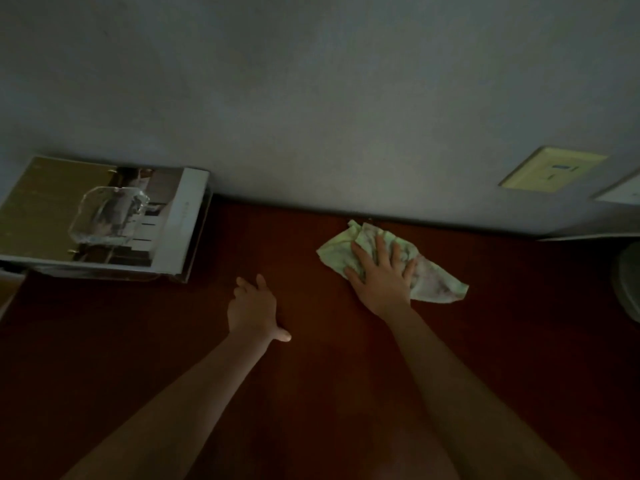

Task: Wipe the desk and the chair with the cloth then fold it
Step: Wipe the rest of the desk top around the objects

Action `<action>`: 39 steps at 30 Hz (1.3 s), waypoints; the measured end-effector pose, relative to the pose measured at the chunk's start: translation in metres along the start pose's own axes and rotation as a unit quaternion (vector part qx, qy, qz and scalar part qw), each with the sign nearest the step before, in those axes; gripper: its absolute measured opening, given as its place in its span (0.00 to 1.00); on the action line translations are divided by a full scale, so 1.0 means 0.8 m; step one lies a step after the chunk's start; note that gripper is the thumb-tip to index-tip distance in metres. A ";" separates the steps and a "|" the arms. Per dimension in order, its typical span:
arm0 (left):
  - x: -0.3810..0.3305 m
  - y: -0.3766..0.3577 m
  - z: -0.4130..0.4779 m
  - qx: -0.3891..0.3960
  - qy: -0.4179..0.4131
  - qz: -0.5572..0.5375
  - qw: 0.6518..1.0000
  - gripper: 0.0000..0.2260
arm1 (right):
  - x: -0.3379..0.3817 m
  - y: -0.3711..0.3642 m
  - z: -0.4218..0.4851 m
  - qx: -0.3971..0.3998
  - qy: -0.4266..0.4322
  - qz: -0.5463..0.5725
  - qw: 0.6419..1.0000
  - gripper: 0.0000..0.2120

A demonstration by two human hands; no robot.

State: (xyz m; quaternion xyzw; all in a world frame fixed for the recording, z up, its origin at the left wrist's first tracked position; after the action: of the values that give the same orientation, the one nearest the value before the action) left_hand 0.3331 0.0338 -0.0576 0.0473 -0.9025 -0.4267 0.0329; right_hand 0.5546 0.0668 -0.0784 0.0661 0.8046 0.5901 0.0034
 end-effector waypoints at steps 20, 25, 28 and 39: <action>0.151 -0.084 -0.095 -0.161 -0.079 -0.181 0.967 0.23 | 0.181 -0.135 -0.338 0.014 0.291 -0.100 0.952 0.21; 0.262 -0.086 -0.096 -0.179 0.007 -0.196 0.964 0.23 | 0.268 -0.121 -0.271 -0.011 0.389 -0.126 0.912 0.23; 0.328 -0.079 -0.087 -0.193 0.044 -0.200 0.960 0.23 | 0.253 -0.082 -0.166 -0.005 0.267 -0.109 0.958 0.28; 0.440 -0.059 -0.027 -0.186 0.016 -0.167 0.968 0.24 | 0.228 -0.041 -0.100 0.074 0.031 -0.084 0.993 0.29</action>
State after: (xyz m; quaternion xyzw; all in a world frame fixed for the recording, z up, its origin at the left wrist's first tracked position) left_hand -0.0119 -0.0521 -0.0738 0.1972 -0.7857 -0.5861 -0.0166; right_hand 0.3641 0.0012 -0.0721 -0.0203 0.8487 0.5281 0.0228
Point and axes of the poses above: each hand's wrist, its own z-axis towards the middle knuckle, its own y-axis out of the back of the hand, x = y × z, the point moved 6 cm from there along z, towards the middle knuckle, and after that the axes turned 7 degrees about -z, right-handed, at the moved point
